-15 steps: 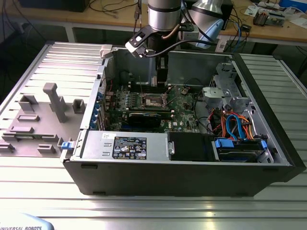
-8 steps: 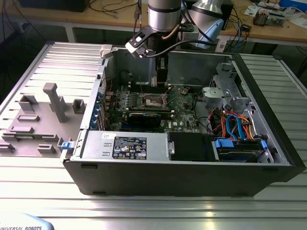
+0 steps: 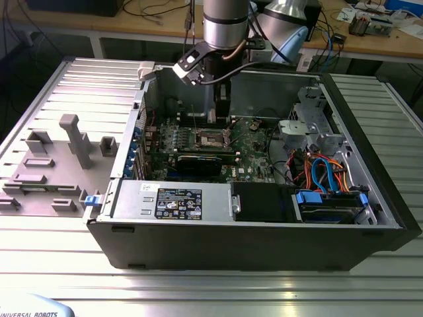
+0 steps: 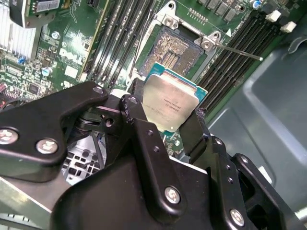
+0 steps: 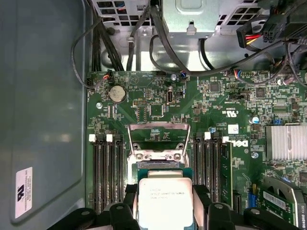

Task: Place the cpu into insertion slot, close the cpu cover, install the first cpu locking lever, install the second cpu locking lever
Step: 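Place the cpu into insertion slot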

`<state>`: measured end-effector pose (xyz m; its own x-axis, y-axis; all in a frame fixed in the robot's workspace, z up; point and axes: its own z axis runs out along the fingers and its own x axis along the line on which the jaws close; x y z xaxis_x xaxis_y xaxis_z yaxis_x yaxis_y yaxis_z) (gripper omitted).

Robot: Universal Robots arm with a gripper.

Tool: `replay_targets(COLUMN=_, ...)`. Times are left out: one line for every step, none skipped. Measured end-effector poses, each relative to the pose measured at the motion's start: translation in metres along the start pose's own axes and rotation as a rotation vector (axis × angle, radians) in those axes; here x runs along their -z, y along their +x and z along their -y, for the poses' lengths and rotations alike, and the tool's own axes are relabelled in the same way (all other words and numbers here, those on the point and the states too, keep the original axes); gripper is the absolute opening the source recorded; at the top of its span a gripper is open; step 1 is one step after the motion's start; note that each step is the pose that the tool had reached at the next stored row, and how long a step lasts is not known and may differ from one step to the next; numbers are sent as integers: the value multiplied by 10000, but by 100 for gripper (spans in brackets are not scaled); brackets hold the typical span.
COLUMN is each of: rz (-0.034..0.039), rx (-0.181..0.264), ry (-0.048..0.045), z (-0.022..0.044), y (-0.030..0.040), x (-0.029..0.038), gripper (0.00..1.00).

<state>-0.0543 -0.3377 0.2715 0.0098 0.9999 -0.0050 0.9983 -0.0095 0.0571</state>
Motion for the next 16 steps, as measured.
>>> replay_targets(rz=5, rx=0, ry=-1, z=1, y=0, x=-18, gripper=54)
replay_targets(rz=26, rx=-1, ry=0, z=2, y=0, x=-29, gripper=54)
replay_targets(rz=57, rx=1, ry=-12, z=3, y=0, x=-42, gripper=54)
replay_targets(rz=58, rx=0, ry=-43, z=6, y=0, x=-49, gripper=54)
replay_targets(rz=58, rx=5, ry=-63, z=8, y=0, x=-59, gripper=54)
replay_targets(rz=54, rx=55, ry=-79, z=16, y=1, x=-80, gripper=54)
replay_targets(rz=53, rx=93, ry=-84, z=25, y=0, x=-95, gripper=54)
replay_targets(rz=49, rx=143, ry=-88, z=39, y=0, x=-118, gripper=54)
replay_targets(rz=39, rx=304, ry=-89, z=48, y=1, x=-153, gripper=54)
replay_targets(rz=27, rx=503, ry=-91, z=50, y=0, x=-182, gripper=54)
replay_targets(rz=20, rx=607, ry=-92, z=53, y=1, x=-201, gripper=54)
replay_targets(rz=17, rx=672, ry=-92, z=59, y=1, x=-224, gripper=54)
replay_targets(rz=16, rx=676, ry=-93, z=65, y=1, x=-243, gripper=54)
replay_targets(rz=16, rx=677, ry=-99, z=80, y=1, x=-271, gripper=54)
replay_targets(rz=16, rx=663, ry=-102, z=92, y=1, x=-294, gripper=54)
replay_targets(rz=18, rx=636, ry=-103, z=96, y=1, x=-312, gripper=54)
